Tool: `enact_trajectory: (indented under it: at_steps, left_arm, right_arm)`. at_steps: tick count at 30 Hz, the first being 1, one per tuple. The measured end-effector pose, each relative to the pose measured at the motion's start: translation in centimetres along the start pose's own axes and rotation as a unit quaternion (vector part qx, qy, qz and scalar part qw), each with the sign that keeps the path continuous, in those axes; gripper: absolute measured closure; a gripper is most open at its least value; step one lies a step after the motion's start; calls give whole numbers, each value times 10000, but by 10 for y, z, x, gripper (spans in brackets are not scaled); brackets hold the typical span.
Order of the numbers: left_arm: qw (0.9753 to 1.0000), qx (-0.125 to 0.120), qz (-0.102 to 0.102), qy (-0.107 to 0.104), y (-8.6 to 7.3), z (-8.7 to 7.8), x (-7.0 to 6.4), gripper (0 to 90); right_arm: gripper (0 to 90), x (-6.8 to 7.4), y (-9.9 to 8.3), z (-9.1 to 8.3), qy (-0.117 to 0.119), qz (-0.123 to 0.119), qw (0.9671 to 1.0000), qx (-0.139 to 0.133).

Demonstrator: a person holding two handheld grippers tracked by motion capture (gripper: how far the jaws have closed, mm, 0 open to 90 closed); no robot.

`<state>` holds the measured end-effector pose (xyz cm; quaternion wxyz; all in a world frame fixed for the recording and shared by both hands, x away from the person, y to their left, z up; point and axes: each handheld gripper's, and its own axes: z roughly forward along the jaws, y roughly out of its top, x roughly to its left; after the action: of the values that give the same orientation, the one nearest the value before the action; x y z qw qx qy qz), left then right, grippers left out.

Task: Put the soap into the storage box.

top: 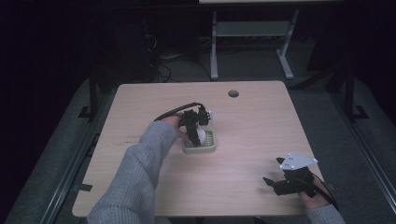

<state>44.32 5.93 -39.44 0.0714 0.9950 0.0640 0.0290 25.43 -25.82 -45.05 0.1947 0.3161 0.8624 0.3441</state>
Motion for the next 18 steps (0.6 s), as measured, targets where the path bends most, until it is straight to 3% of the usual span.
enact_trajectory:
  at_steps: [18]
  left_arm:
    - [9996,257,86,-10,10,10,3,245]
  right_arm:
    - [139,0,0,0,19,7,10000,-4]
